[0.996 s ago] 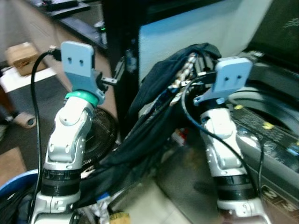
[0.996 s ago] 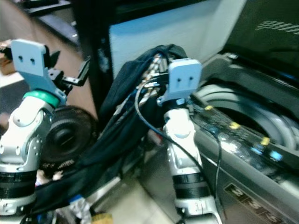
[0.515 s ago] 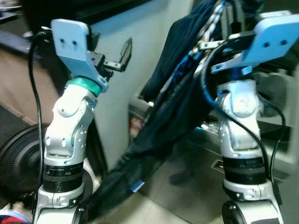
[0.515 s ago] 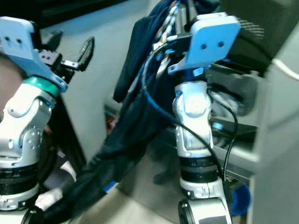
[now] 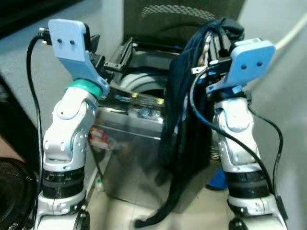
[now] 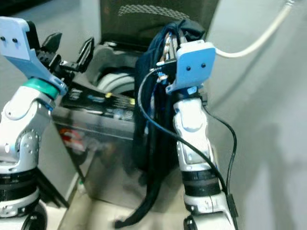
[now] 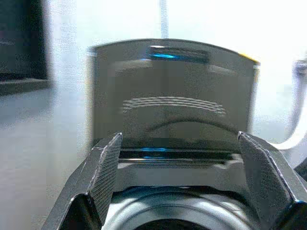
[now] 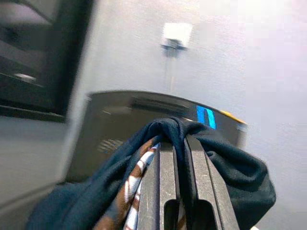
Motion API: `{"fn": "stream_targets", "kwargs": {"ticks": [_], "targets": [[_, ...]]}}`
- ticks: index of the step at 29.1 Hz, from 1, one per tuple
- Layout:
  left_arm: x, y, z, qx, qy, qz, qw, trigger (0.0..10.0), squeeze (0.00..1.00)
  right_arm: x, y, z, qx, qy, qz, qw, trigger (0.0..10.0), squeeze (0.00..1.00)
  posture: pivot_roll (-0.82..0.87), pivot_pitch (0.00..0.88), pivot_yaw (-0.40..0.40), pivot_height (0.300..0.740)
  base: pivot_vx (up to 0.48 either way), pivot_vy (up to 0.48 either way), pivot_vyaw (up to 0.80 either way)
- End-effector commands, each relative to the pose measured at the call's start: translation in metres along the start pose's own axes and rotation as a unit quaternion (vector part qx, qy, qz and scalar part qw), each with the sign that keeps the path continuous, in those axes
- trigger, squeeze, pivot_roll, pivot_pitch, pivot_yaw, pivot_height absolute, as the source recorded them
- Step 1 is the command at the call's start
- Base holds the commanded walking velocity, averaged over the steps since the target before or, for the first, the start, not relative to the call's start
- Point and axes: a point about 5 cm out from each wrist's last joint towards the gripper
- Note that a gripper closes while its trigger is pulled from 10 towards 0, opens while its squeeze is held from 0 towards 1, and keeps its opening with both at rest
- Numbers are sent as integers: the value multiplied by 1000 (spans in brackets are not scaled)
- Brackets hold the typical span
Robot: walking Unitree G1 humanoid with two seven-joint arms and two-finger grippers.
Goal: Clothes washing
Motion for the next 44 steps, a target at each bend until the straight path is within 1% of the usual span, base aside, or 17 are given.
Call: {"fn": "stream_targets", "kwargs": {"ticks": [1,7,8,10,11,13,15,20,26,30,44], "targets": [[4,-1,1,-3,1,-4,1000,10000,0,2,1,4,8,6,-6,1000,10000,0,109,0,36,740,0,0,-800],[3,-1,2,1,7,6,1000,10000,0,1,1,2,3,15,-4,1000,10000,0,112,0,30,740,0,0,-800],[2,-1,3,7,9,13,1000,10000,0,-2,0,0,-3,20,3,1000,10000,0,112,0,30,740,0,0,-581],[3,-1,4,13,12,17,1000,10000,0,-4,-1,-1,-6,23,10,1000,10000,0,113,0,28,740,480,0,0],[4,-1,4,16,19,22,999,10000,0,-10,-3,-3,-11,28,24,999,10000,0,115,0,27,740,480,0,0],[4,-1,4,16,19,22,999,10000,0,-10,-3,-3,-11,28,24,999,10000,0,115,0,27,740,480,0,0],[7,-1,4,16,22,21,999,10000,0,-15,-5,-5,-15,35,37,999,10000,0,113,0,27,740,480,0,0],[8,-1,4,16,23,19,999,10000,0,-16,-6,-6,-17,40,43,998,10000,0,111,0,26,740,480,0,0],[11,-1,3,13,22,13,1000,10000,0,-14,-7,-7,-20,40,42,998,10000,0,106,0,27,740,461,0,0],[14,-1,2,13,26,7,1000,10000,0,-13,-8,-9,-24,39,40,998,10000,0,103,0,29,740,0,0,0],[19,-1,-1,7,20,-11,1000,10000,0,-10,-10,-10,-27,35,36,998,10000,0,96,0,32,740,0,0,0]]}}
Point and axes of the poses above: a point about 5 cm out from each wrist's last joint towards the gripper, its own y axis pointing out of the wrist towards the gripper, its own z axis along the axis of the wrist's last joint, x = y × z, and after that the axes turned 7 degrees about y, right-handed
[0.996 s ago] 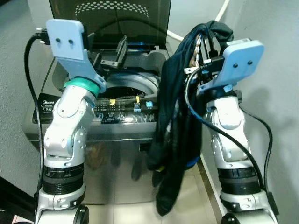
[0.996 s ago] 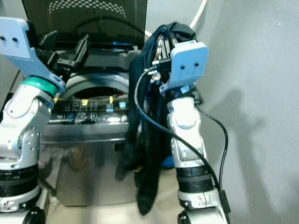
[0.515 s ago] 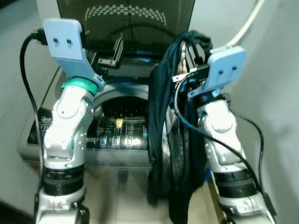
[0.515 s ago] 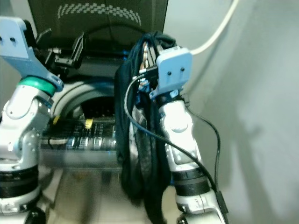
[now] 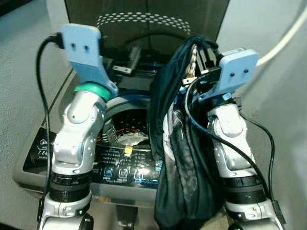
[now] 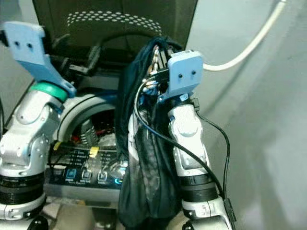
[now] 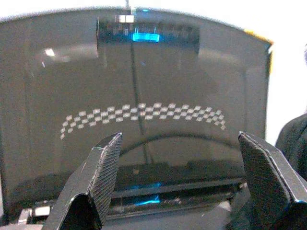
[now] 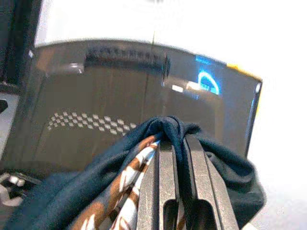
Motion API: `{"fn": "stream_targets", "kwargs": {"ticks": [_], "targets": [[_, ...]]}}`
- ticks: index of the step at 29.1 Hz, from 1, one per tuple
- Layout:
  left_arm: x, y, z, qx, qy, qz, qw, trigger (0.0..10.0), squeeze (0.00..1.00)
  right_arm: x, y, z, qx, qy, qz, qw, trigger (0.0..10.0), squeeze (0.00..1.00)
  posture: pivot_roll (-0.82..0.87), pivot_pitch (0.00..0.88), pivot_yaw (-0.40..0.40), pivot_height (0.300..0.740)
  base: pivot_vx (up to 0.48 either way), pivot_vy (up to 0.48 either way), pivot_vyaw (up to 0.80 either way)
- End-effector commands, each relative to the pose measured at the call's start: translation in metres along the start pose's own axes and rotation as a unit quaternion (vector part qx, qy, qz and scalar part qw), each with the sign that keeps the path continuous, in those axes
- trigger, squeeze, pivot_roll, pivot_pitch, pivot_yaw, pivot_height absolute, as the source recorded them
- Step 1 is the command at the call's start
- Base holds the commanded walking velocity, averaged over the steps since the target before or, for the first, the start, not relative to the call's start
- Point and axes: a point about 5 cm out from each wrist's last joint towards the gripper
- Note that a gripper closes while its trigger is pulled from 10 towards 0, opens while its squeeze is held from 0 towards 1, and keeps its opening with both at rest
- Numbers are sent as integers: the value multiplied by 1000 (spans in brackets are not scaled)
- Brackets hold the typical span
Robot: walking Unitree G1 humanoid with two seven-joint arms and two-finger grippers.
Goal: Clothes washing
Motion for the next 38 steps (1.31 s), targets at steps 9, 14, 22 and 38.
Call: {"fn": "stream_targets", "kwargs": {"ticks": [9,14,22,38], "targets": [[-1,0,0,0,4,-11,1000,10000,0,-3,2,4,11,5,12,1000,10000,0,98,0,29,740,0,0,0],[0,-11,7,15,37,-119,992,10000,0,-16,3,9,10,44,70,997,10000,0,101,0,28,740,0,0,0],[-5,-50,13,-13,-14,-286,958,10000,0,-7,27,44,72,93,71,991,10000,0,115,0,31,740,0,0,0],[59,-61,-40,-97,-146,-416,892,10000,0,-10,62,124,204,217,164,940,10000,0,101,0,39,740,0,0,0]]}}
Point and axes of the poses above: a point about 5 cm out from each wrist's last joint towards the gripper, its own y axis pointing out of the wrist towards the gripper, its own z axis along the axis of the wrist's last joint, x = y × z, and after that the axes turned 7 degrees about y, right-handed
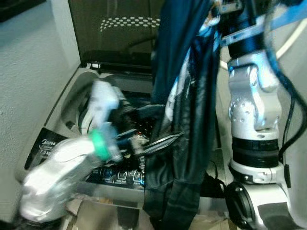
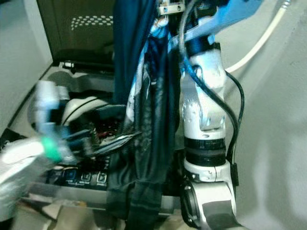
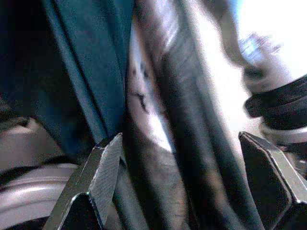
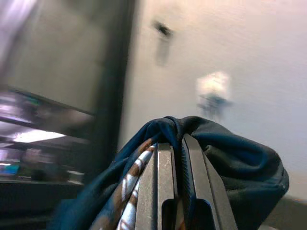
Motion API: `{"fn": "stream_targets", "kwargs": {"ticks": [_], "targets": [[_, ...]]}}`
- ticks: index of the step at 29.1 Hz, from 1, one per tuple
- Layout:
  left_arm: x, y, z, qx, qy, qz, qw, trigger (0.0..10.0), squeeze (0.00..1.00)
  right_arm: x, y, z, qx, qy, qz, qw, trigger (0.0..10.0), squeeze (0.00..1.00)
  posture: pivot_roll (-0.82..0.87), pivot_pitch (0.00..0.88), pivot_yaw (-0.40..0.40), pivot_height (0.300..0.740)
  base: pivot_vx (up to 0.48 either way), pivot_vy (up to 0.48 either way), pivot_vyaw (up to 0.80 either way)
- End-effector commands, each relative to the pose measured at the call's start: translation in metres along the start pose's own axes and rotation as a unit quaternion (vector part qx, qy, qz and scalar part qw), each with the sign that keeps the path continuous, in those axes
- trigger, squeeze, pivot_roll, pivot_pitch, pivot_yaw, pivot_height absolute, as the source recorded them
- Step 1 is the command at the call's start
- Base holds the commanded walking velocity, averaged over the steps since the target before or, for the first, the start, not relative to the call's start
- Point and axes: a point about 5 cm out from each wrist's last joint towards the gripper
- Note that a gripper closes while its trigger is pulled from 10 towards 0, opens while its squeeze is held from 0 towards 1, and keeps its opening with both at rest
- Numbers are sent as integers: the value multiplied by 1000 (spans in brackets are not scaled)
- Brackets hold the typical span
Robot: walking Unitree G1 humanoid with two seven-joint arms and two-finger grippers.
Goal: Clothes washing
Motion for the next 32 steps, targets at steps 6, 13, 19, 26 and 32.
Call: {"fn": "stream_targets", "kwargs": {"ticks": [6,13,19,26,32], "targets": [[-64,34,-29,-71,16,136,988,10000,0,-8,8,26,45,98,39,993,10000,0,90,0,43,740,0,0,0],[-143,11,5,-89,118,415,898,10000,0,20,-11,29,26,77,-16,997,10000,0,64,0,58,740,0,0,0],[-162,-47,66,-45,261,555,789,10000,0,56,-80,-44,-202,-119,-79,969,10000,0,92,0,54,740,0,0,0],[-147,-47,51,-68,258,485,833,10000,0,38,-121,-103,-356,-195,-1,914,10000,0,103,0,53,740,0,0,0],[-92,-42,5,-123,153,288,937,10000,0,-14,-150,-153,-426,-201,121,874,10000,0,139,0,36,740,0,0,0]]}}
Point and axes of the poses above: a point about 5 cm out from each wrist's last joint towards the gripper, its own y axis pointing out of the wrist towards the gripper, its own z axis along the axis of the wrist's last joint, x = y × z, and after that the axes turned 7 degrees about y, right-handed
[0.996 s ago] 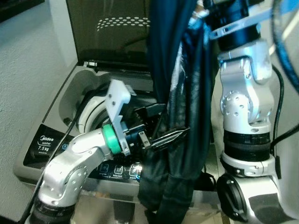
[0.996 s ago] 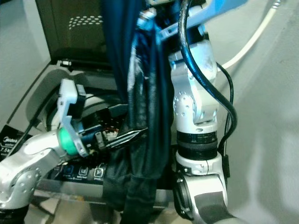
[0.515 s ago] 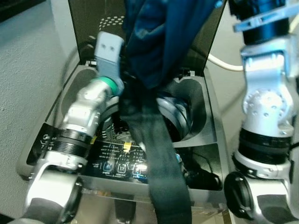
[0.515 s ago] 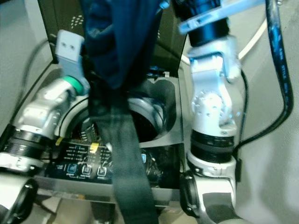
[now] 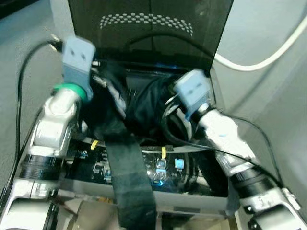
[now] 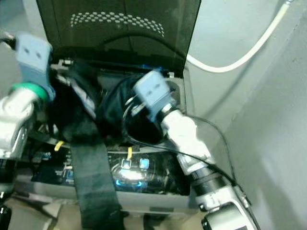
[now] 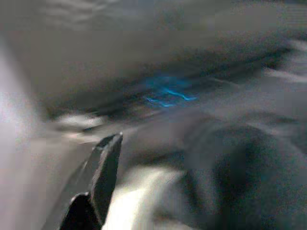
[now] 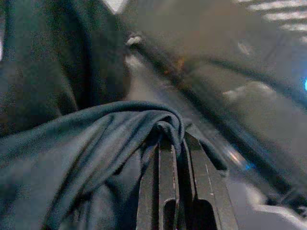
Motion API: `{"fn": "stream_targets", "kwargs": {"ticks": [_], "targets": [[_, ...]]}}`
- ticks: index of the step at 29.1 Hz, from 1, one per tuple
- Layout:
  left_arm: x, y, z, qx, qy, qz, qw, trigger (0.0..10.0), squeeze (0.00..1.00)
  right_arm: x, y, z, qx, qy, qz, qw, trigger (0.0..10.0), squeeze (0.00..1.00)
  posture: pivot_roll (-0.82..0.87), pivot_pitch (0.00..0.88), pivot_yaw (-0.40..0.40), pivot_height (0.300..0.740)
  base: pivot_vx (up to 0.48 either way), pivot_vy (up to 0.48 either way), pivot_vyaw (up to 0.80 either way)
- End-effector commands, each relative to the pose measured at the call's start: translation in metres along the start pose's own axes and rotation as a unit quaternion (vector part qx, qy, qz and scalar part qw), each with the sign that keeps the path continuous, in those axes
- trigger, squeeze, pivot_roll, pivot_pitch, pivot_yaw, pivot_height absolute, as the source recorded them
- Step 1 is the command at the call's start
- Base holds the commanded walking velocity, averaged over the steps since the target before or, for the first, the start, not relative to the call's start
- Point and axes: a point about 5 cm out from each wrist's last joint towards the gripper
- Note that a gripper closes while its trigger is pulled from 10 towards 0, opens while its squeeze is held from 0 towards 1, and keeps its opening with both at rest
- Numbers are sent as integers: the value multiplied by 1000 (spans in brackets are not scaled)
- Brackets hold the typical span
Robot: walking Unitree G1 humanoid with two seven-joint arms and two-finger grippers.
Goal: Clothes washing
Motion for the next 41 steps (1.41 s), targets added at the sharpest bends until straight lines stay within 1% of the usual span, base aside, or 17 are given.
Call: {"fn": "stream_targets", "kwargs": {"ticks": [1,2,3,15,17,18,19,21,24,29,33,34,37,38,39,40,41], "targets": [[30,-12,15,36,-38,-121,991,10000,0,-16,5,4,20,2,29,999,10000,0,148,0,28,740,0,0,0],[30,-12,15,36,-38,-121,991,10000,0,-16,5,4,20,2,29,999,10000,0,148,0,28,740,0,0,0],[37,-20,21,56,-39,-151,986,10000,0,-15,7,8,34,16,26,999,10000,1000,148,0,28,740,0,0,0],[49,-28,36,110,-14,-135,985,10000,0,-9,4,15,56,34,41,997,10000,1000,153,0,16,740,0,0,0],[52,-29,39,120,-17,-134,983,10000,0,-6,0,19,64,65,53,994,10000,1000,151,0,14,740,0,0,0],[54,-31,41,125,-22,-136,983,10000,0,-1,-4,24,76,99,61,990,10000,0,151,0,14,740,0,0,0],[54,-31,41,125,-22,-136,983,10000,0,-1,-4,24,76,99,61,990,10000,0,151,0,14,740,0,0,0],[56,-37,44,126,-30,-150,980,10000,0,8,-15,29,97,161,81,979,10000,0,146,0,14,740,0,0,0],[58,-43,46,125,-31,-169,977,10000,0,12,-26,31,109,198,107,968,10000,0,146,0,12,740,0,0,0],[57,-57,51,137,-15,-216,967,10000,0,7,-47,31,106,221,181,952,10000,0,149,0,10,740,0,0,0],[52,-60,58,154,-9,-215,964,10000,0,3,-52,30,96,218,206,949,10000,0,150,2,8,740,0,0,0],[45,-62,68,173,-7,-210,962,10000,0,-3,-53,24,70,189,223,954,10000,0,154,3,8,740,0,0,0],[41,-63,74,186,-6,-206,961,10000,0,-8,-53,19,51,169,235,956,10000,0,154,3,8,740,0,0,0],[34,-55,72,165,-1,-173,971,10000,0,-7,-43,13,34,126,202,971,10000,0,159,0,7,740,0,0,0],[34,-55,72,165,-1,-173,971,10000,0,-7,-43,13,34,126,202,971,10000,0,159,0,7,740,0,0,0],[27,-43,58,112,33,-131,984,10000,0,-5,-34,15,41,107,181,977,10000,0,163,0,5,740,0,0,0],[27,-43,58,112,33,-131,984,10000,0,-5,-34,15,41,107,181,977,10000,0,163,0,5,740,0,0,0]]}}
Point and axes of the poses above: a point about 5 cm out from each wrist's last joint towards the gripper, its own y axis pointing out of the wrist towards the gripper, its own z axis along the axis of the wrist's last joint, x = y × z, and after that the axes turned 7 degrees about y, right-handed
